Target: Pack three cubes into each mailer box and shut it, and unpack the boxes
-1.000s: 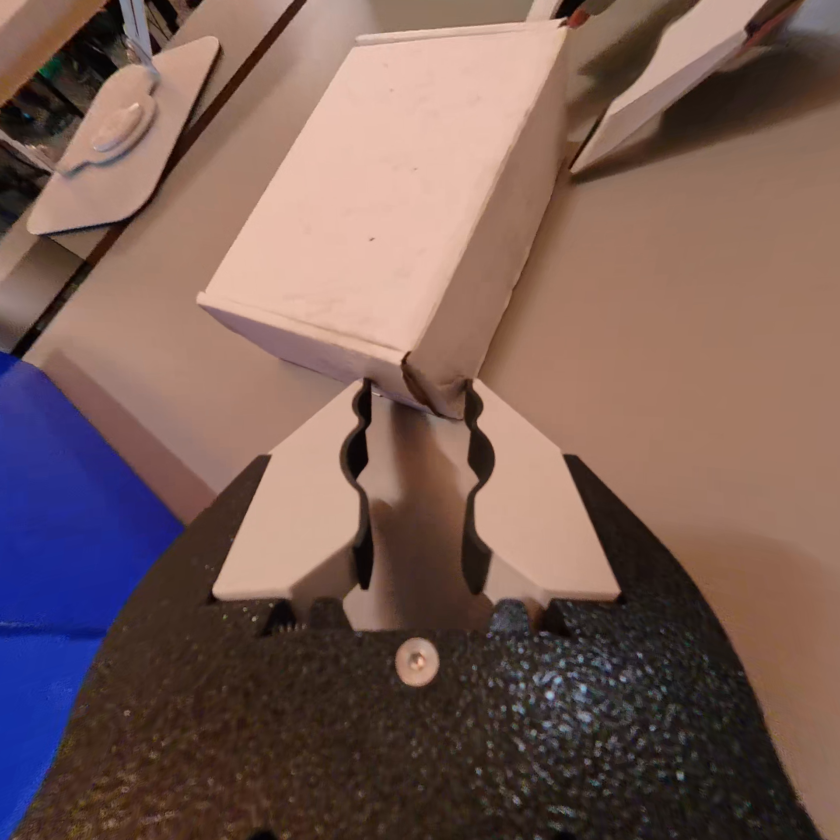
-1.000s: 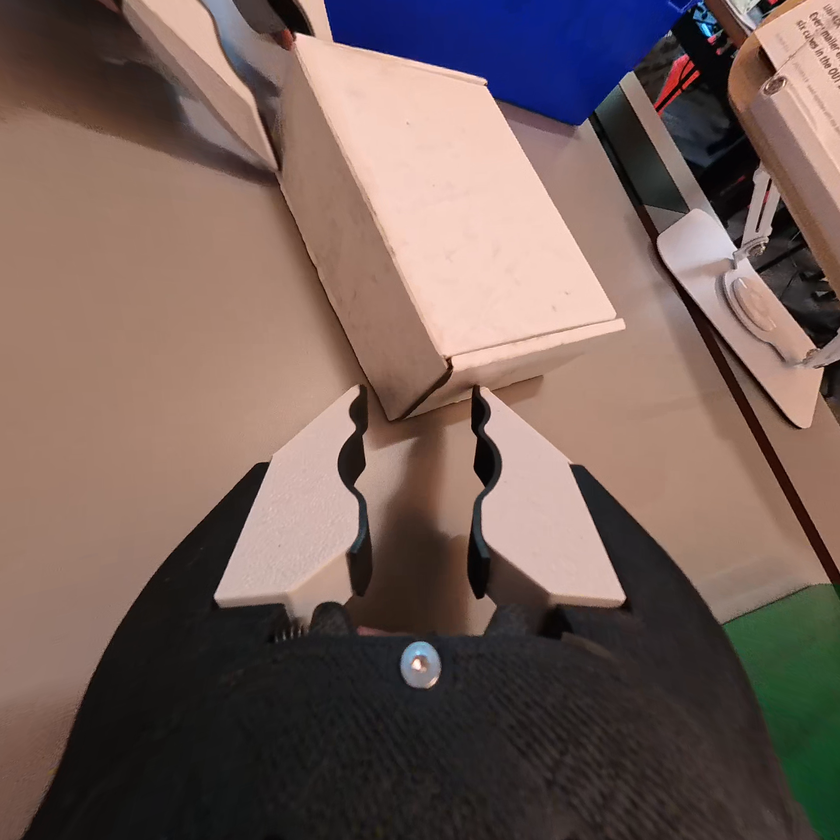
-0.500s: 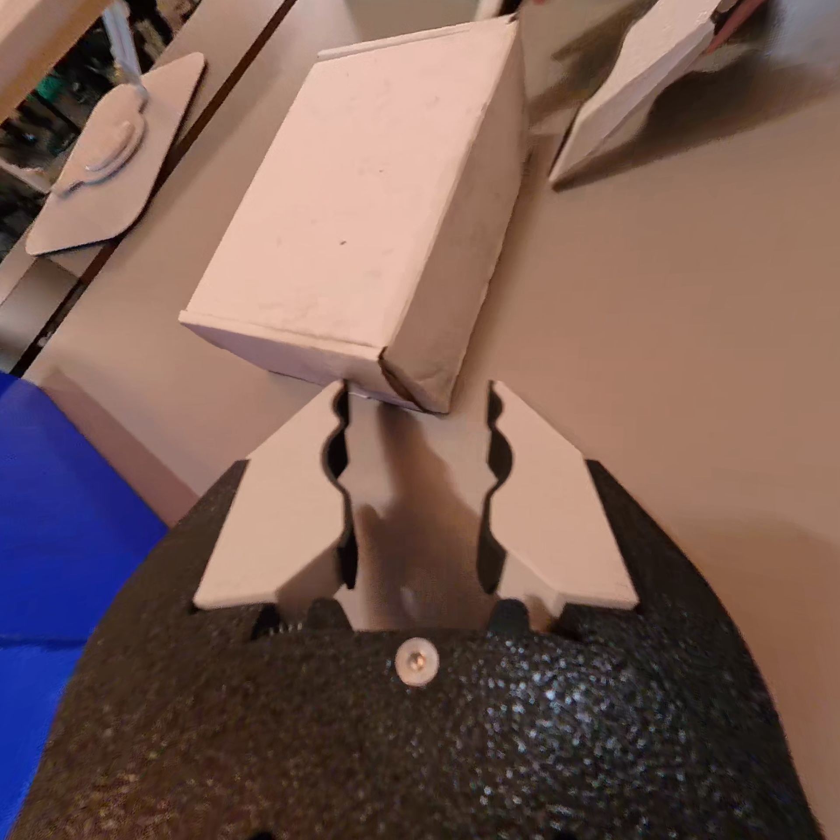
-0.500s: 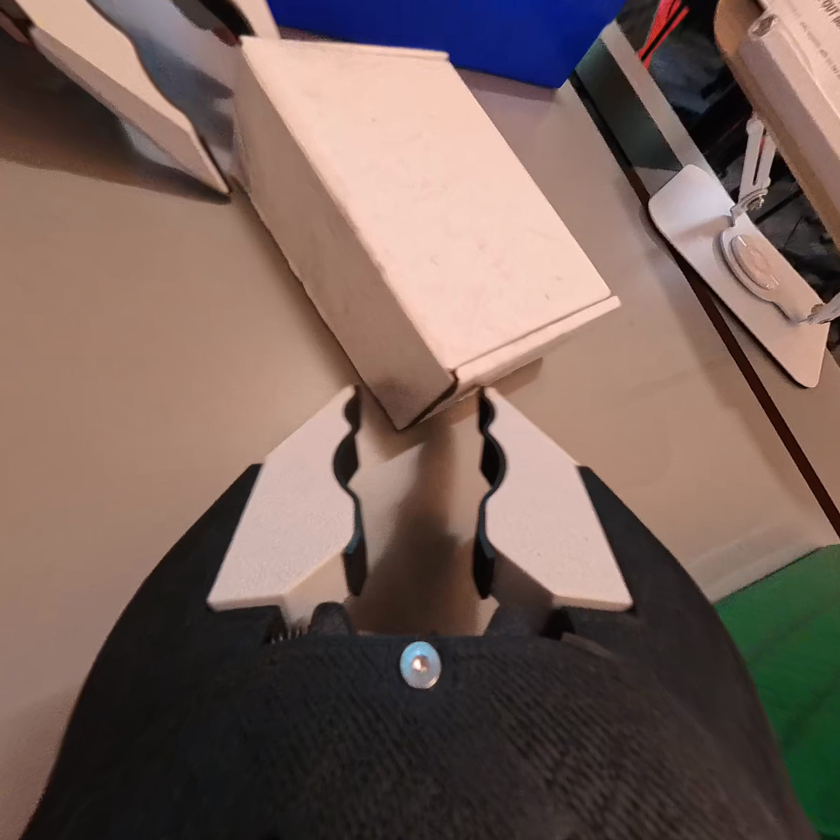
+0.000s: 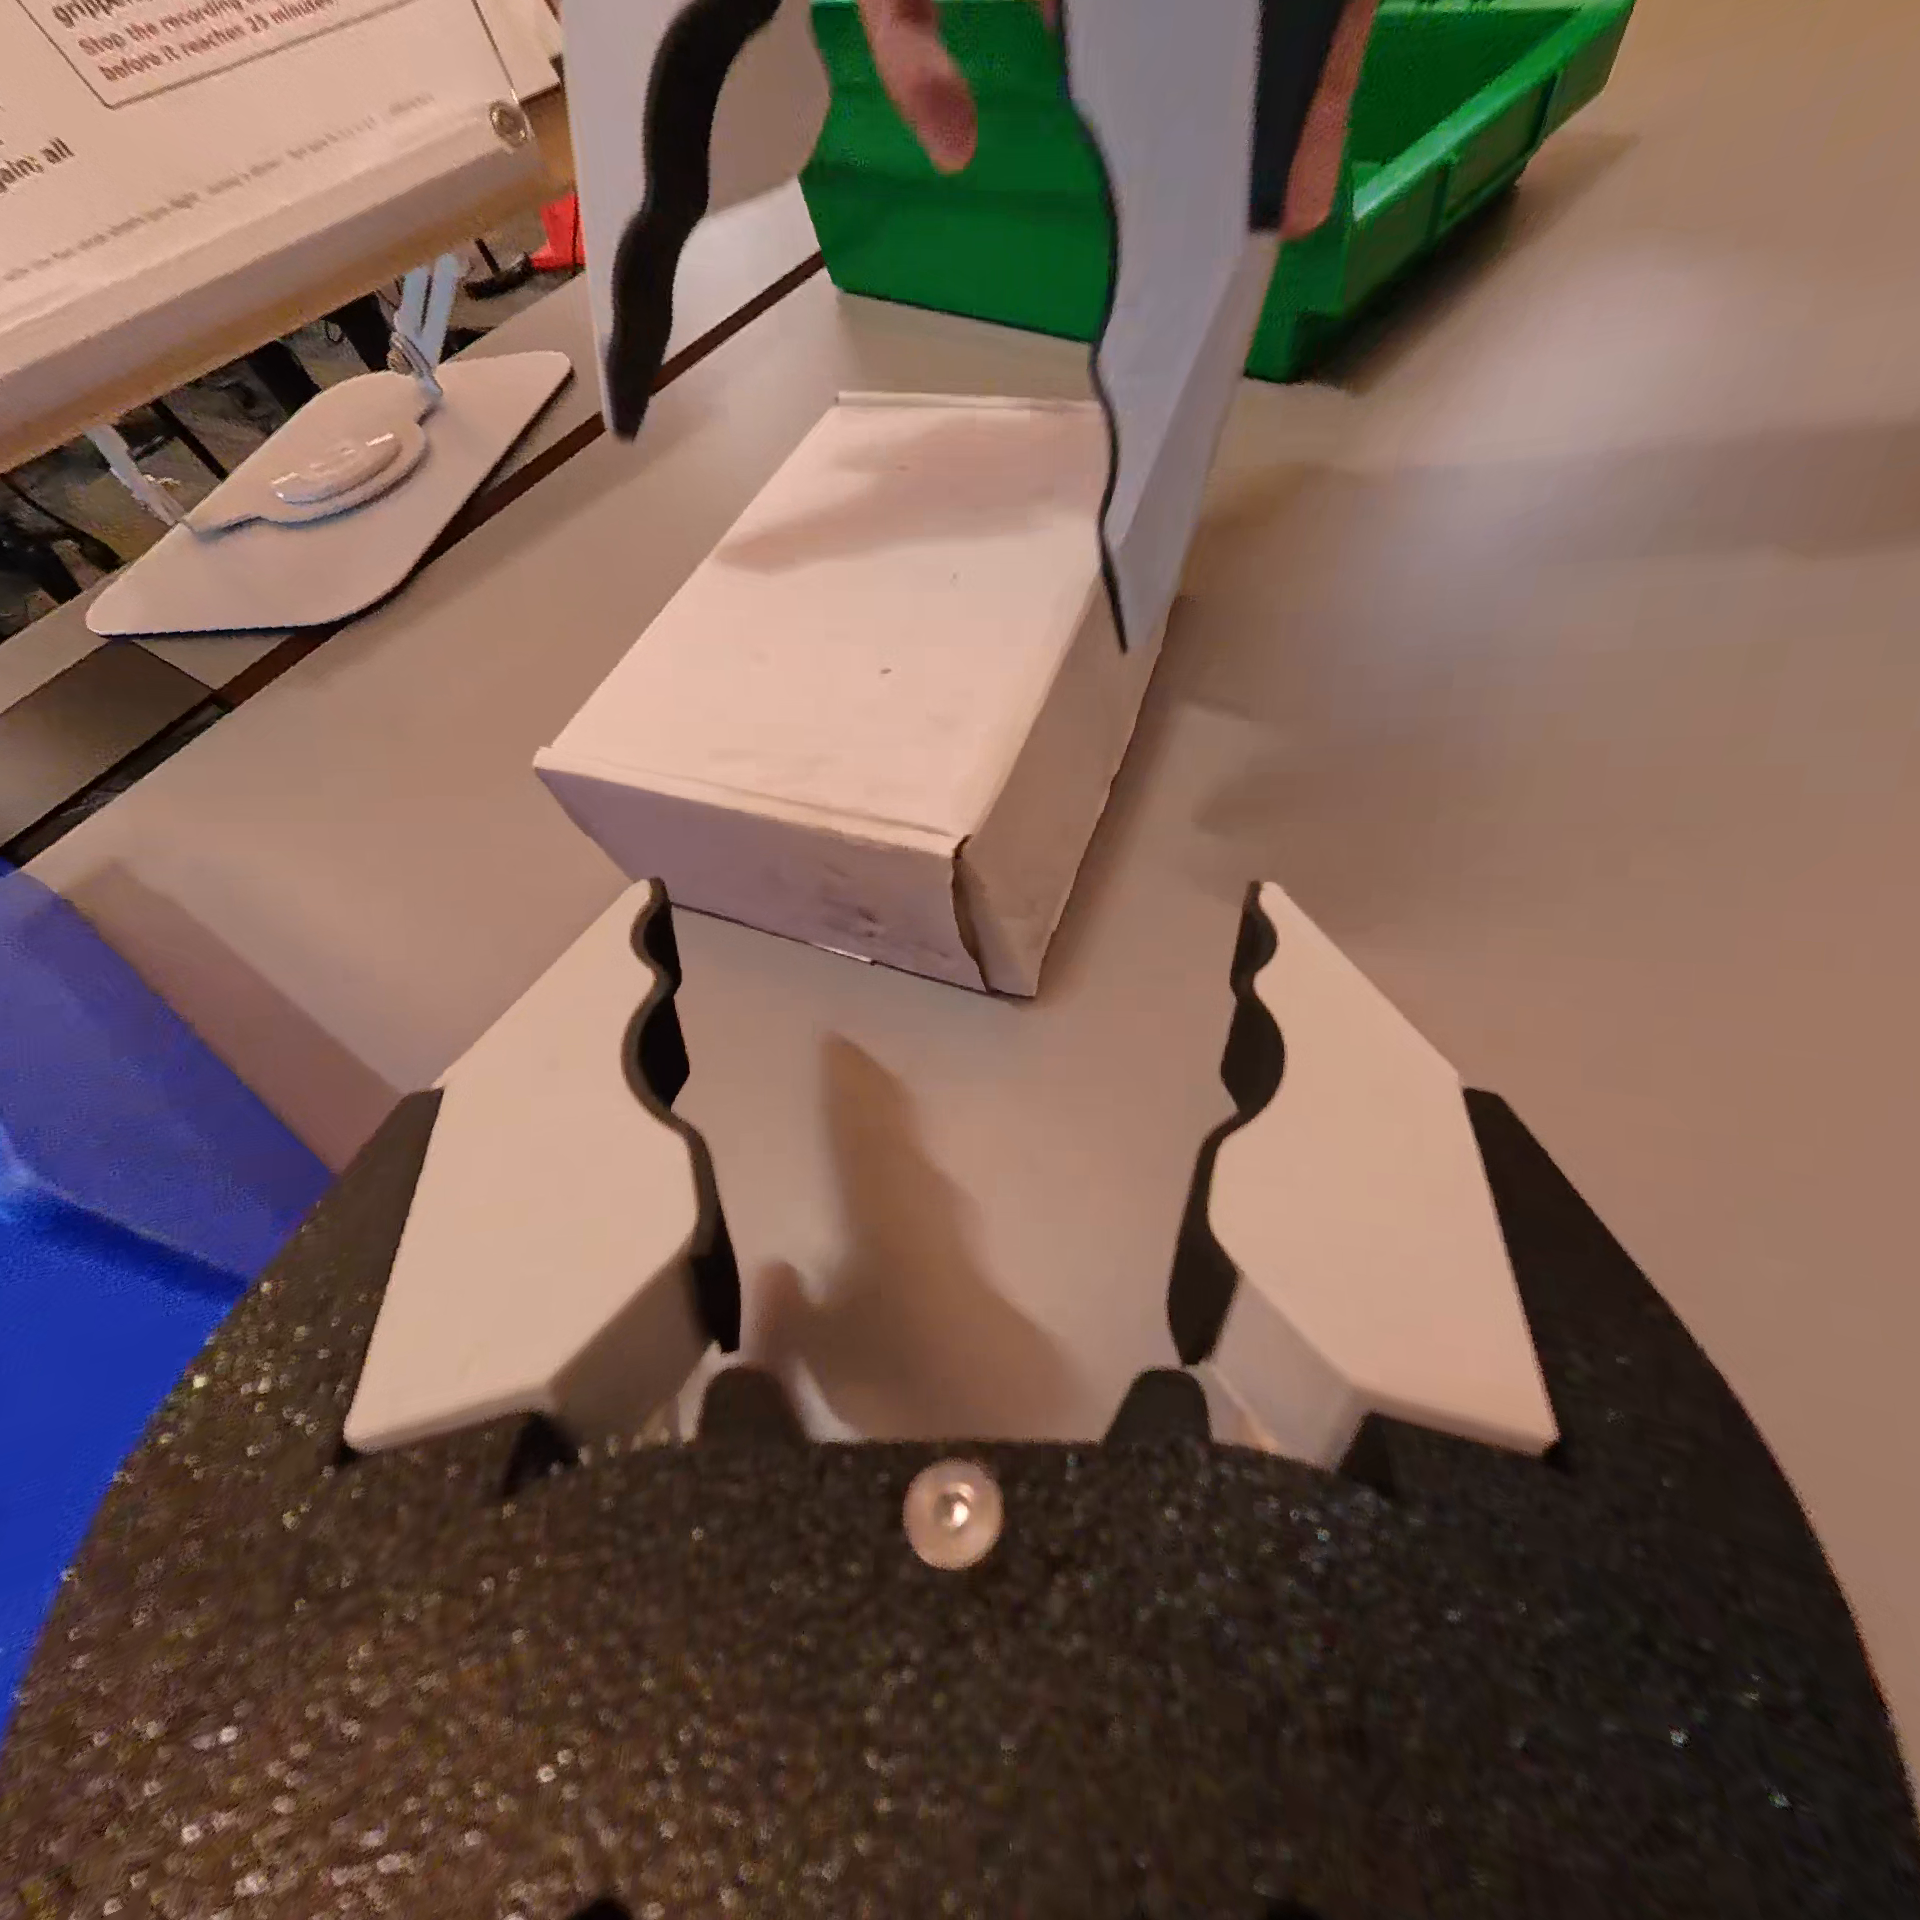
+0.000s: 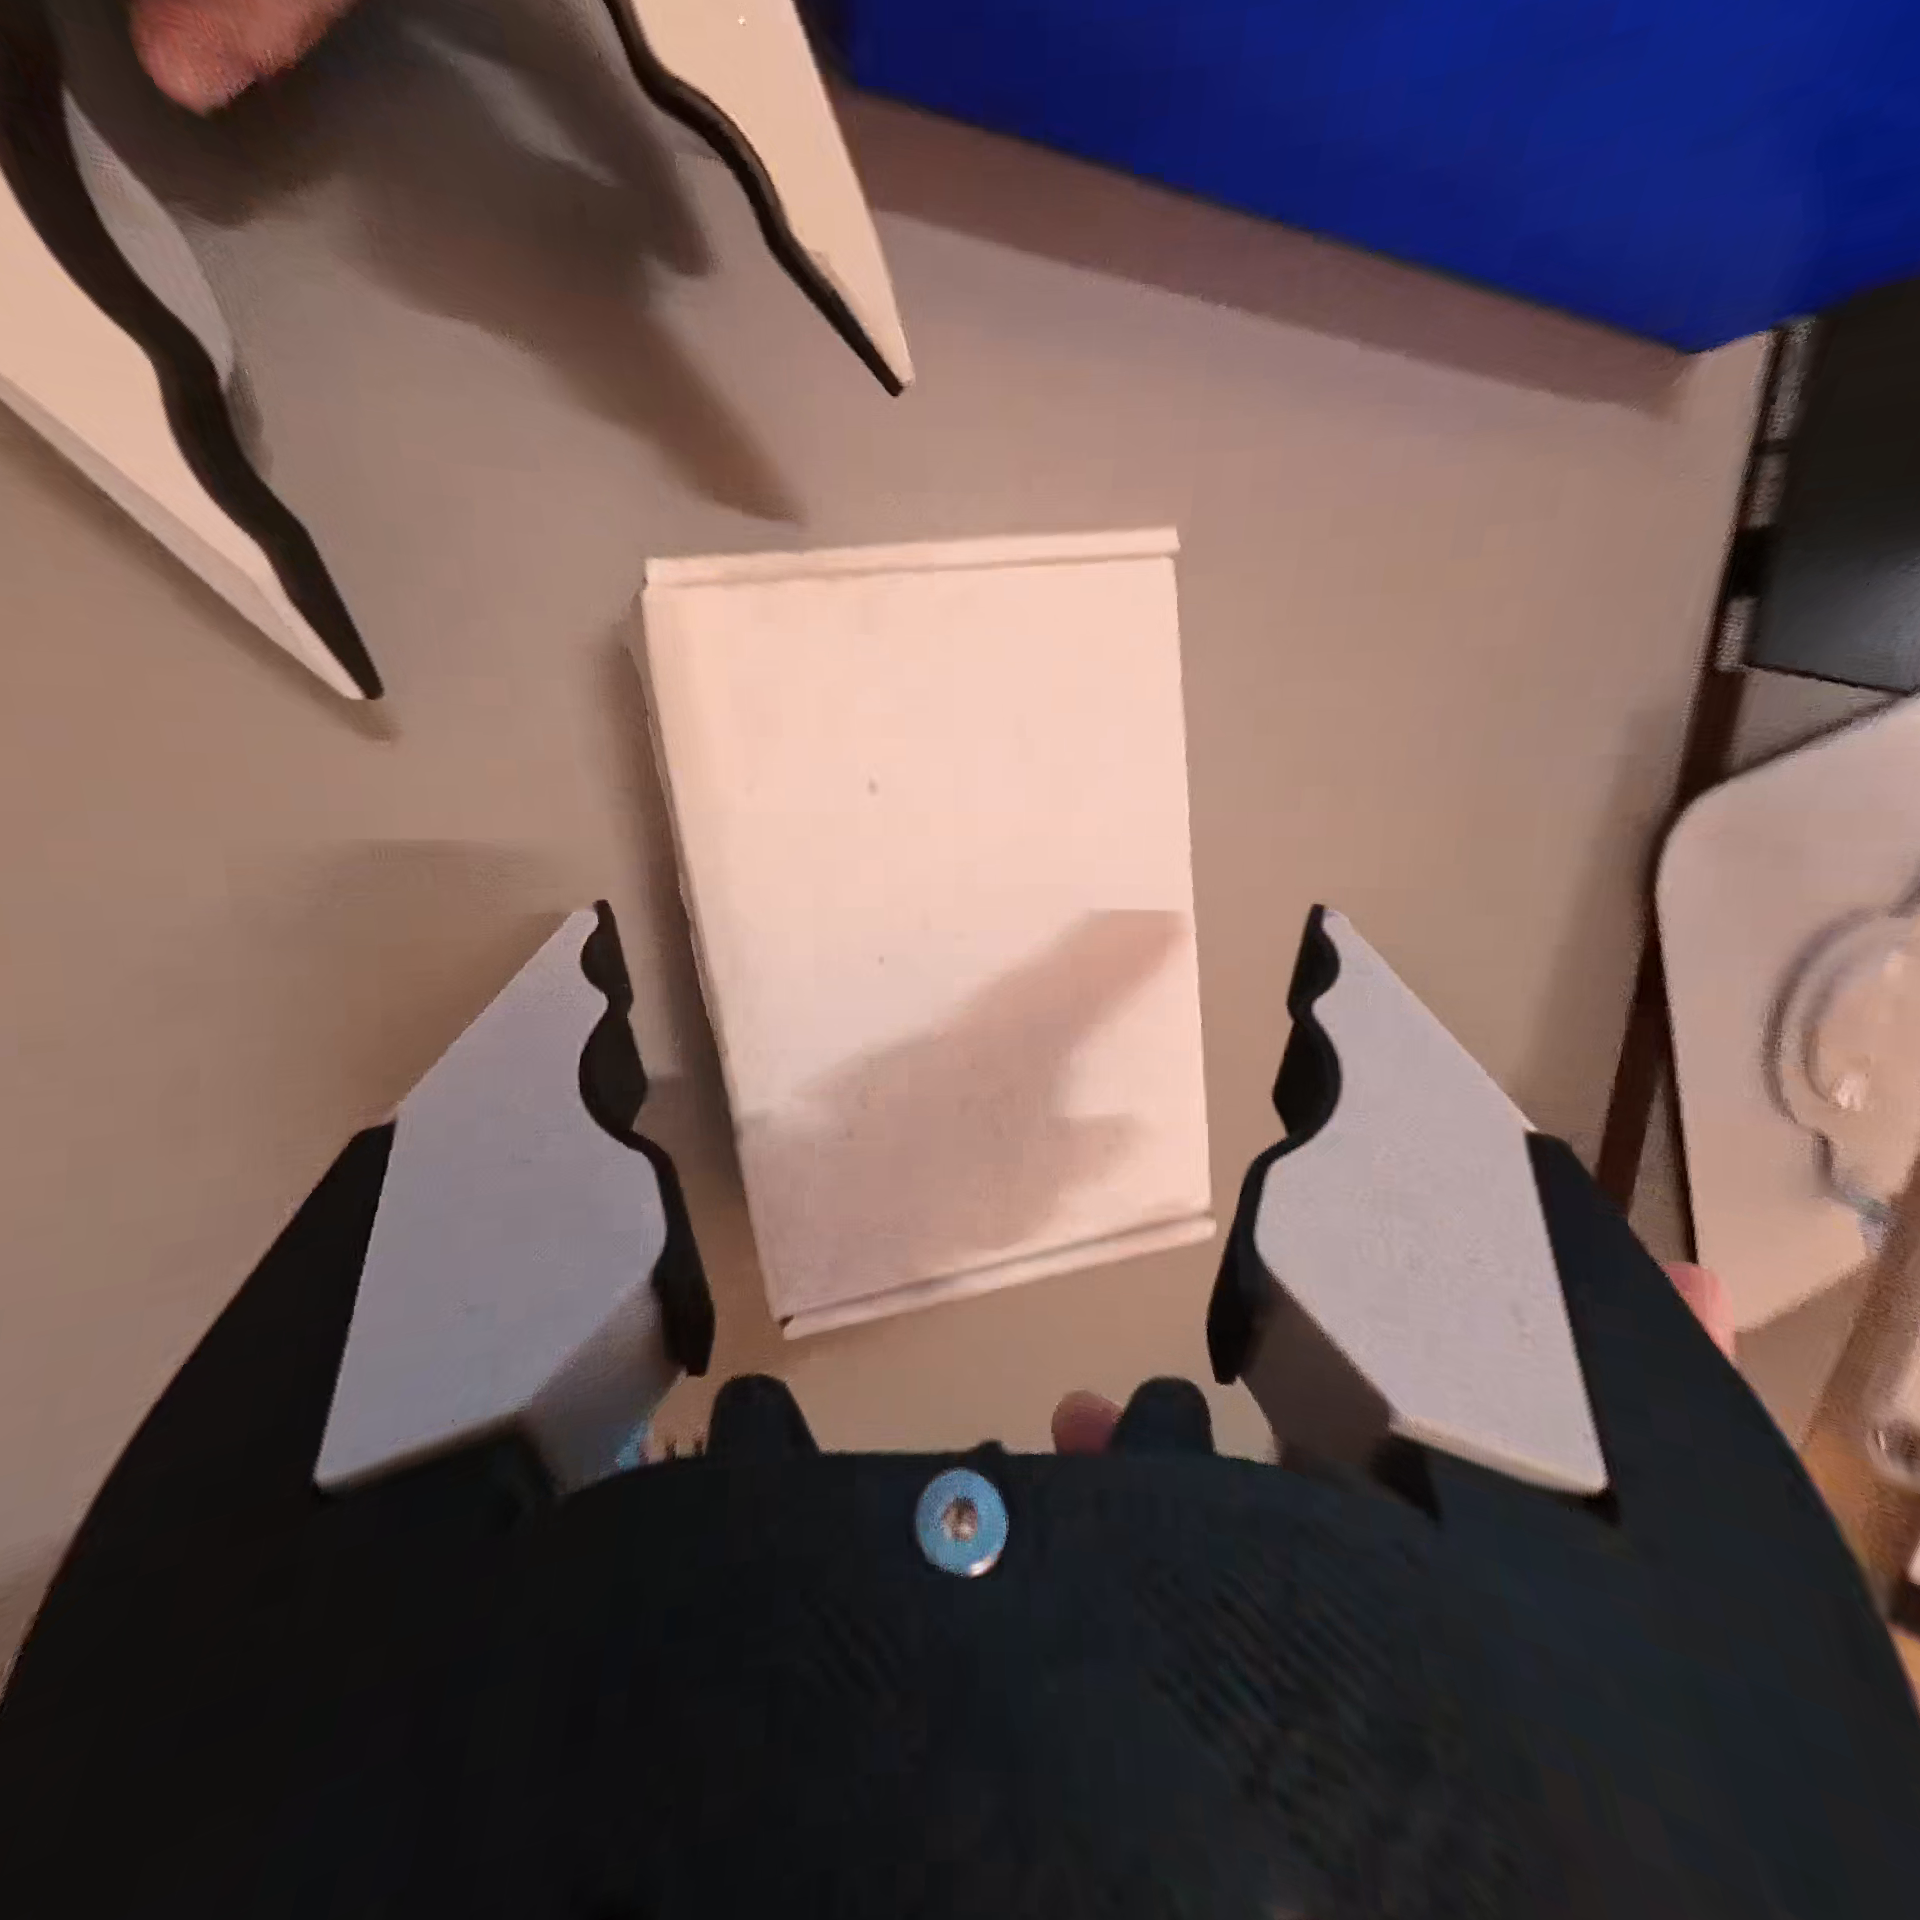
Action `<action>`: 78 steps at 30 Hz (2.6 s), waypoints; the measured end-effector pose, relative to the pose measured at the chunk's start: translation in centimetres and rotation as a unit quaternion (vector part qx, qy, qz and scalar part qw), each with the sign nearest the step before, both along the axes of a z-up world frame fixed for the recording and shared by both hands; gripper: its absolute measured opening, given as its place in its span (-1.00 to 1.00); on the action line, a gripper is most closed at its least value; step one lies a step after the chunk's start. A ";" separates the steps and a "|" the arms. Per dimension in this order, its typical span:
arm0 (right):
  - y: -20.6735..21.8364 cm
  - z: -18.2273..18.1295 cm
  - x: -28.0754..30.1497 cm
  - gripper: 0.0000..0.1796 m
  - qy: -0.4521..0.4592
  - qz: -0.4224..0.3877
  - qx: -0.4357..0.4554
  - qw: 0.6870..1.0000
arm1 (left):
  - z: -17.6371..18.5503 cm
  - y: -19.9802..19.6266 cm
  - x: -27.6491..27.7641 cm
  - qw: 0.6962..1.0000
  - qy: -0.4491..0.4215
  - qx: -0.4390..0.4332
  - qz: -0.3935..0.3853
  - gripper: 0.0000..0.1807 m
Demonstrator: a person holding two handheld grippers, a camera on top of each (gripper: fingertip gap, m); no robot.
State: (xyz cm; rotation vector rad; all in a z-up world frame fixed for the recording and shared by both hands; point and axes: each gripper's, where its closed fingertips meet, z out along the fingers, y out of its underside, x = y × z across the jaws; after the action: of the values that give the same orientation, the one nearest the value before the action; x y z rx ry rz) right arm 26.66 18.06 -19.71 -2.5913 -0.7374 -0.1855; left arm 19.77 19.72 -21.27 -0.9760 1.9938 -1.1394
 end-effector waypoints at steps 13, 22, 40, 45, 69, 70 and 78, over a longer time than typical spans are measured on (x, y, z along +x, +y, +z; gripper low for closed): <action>-1.3 -4.8 0.5 0.42 -0.031 0.045 -0.162 0.985 | -0.3 -0.2 -0.1 1.000 0.001 0.013 -0.005 0.14; -6.8 8.5 3.8 0.42 -0.078 0.006 -0.085 0.993 | -0.2 0.0 0.0 1.000 0.005 0.005 -0.001 0.09; -27.4 1.2 16.6 0.42 -0.038 -0.188 -0.166 0.967 | -1.2 -0.4 0.0 0.998 0.008 0.057 -0.003 0.03; -27.4 -1.7 17.0 0.42 -0.020 -0.189 -0.164 0.968 | -1.4 -0.5 0.0 0.998 0.011 0.065 -0.005 0.01; -30.8 5.4 10.6 0.24 -0.151 -0.362 0.206 0.896 | -1.2 -0.5 0.2 0.995 -0.014 0.101 0.015 -0.01; -31.7 5.1 9.5 0.24 -0.157 -0.384 0.227 0.881 | -1.0 -0.8 0.4 0.995 -0.015 0.097 0.022 -0.01; -37.9 3.0 8.2 0.19 -0.126 -0.556 0.324 0.755 | 5.5 -12.4 7.1 0.998 -0.042 0.032 0.044 0.00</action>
State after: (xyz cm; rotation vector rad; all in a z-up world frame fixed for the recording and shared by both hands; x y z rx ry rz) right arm 34.91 -19.84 -16.68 -1.9632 0.7951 -0.9535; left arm 26.88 7.31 -15.72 -0.9574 1.8900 -1.0456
